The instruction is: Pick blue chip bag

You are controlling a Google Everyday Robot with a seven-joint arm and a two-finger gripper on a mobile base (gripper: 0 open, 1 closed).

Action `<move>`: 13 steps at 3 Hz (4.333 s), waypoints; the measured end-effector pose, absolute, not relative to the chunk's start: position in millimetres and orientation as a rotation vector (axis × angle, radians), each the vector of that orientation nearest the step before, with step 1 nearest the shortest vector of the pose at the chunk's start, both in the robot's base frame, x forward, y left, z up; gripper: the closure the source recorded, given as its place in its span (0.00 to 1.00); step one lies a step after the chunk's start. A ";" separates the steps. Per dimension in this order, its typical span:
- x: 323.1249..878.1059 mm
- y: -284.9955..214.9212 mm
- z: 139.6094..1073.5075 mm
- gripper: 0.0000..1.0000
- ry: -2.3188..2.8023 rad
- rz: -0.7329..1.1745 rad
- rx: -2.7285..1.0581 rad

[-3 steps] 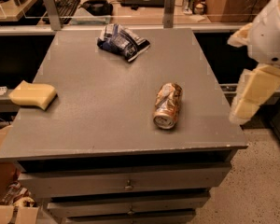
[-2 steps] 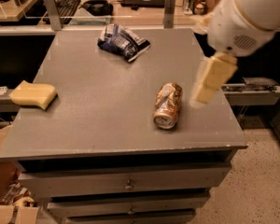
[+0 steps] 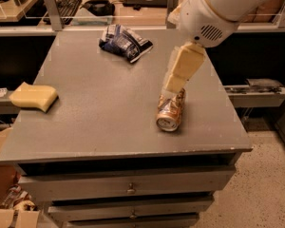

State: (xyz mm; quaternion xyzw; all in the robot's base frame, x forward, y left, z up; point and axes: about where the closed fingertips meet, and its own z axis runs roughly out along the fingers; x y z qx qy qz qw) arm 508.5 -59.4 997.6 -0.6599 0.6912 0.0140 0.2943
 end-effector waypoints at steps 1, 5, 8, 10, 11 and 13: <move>539.3 -32.5 994.6 0.00 1.796 0.075 -1.706; 756.0 68.2 908.6 0.00 1.824 0.168 -1.464; 827.9 73.4 855.7 0.25 1.876 0.184 -1.377; 814.2 78.9 892.6 0.71 1.749 0.235 -1.350; 756.6 77.0 960.1 1.00 1.584 0.323 -1.344; 692.3 74.8 1007.2 1.00 1.440 0.444 -1.334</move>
Offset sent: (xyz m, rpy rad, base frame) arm 0.1649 0.1055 -0.0484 0.2241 -0.0930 -0.0246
